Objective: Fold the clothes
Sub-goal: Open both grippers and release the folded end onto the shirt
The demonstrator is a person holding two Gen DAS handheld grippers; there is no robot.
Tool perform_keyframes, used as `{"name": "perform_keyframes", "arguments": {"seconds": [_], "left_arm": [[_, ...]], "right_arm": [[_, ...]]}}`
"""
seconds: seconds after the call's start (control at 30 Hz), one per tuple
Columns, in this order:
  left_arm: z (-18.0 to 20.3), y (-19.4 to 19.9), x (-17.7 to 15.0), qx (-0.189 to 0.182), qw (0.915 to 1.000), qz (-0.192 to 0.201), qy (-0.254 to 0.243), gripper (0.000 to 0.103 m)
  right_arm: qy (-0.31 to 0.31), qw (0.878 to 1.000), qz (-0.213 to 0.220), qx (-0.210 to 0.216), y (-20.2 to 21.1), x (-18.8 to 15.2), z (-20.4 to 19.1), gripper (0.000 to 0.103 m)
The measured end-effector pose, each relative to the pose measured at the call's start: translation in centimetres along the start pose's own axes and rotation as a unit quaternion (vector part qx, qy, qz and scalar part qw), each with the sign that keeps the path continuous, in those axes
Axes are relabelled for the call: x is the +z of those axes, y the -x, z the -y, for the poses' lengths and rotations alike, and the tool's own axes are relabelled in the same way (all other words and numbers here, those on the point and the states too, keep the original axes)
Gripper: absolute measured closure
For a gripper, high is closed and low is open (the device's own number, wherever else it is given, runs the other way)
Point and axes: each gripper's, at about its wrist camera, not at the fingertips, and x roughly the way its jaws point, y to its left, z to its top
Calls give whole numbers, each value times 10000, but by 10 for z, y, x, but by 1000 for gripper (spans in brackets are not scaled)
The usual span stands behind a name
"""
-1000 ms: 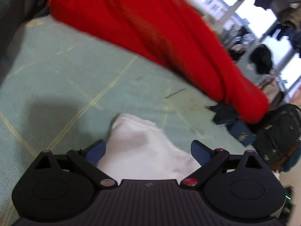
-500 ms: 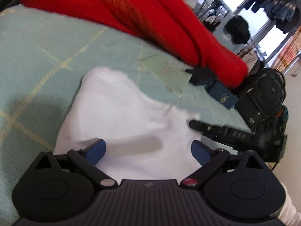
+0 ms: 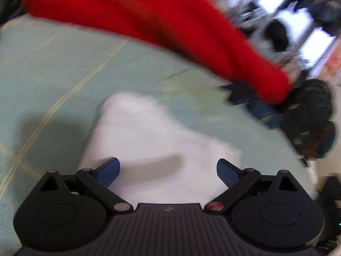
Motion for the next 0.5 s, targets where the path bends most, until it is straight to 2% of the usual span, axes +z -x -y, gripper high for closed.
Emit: {"name": "perform_keyframes", "arguments": {"seconds": [0.07,0.13,0.2,0.27,0.3,0.4,0.5], "left_arm": [[-1,1,2,-66,10000,37,46,7],[7,8,6,-227,9996,132,-92,7],[17,11,11,-387,9988,185,-251,6],[29,9,18,-455,9979,177,-434,6],[34,5,21,-443,9976,176,-502,6],[39,-16,30,-378,9976,257,-523,6],[31,-47,33,-60,9992,133,-380,8]], "right_arm": [[193,9997,133,-34,17,3,-11,65],[530,9980,262,237,29,-1,-30,60],[652,9971,38,382,23,-10,-38,52],[706,9965,-194,390,15,-20,-44,52],[701,9966,-291,306,11,-26,-45,52],[520,9979,-193,344,19,-34,-48,48],[329,9986,-163,385,31,-34,-50,46]]}}
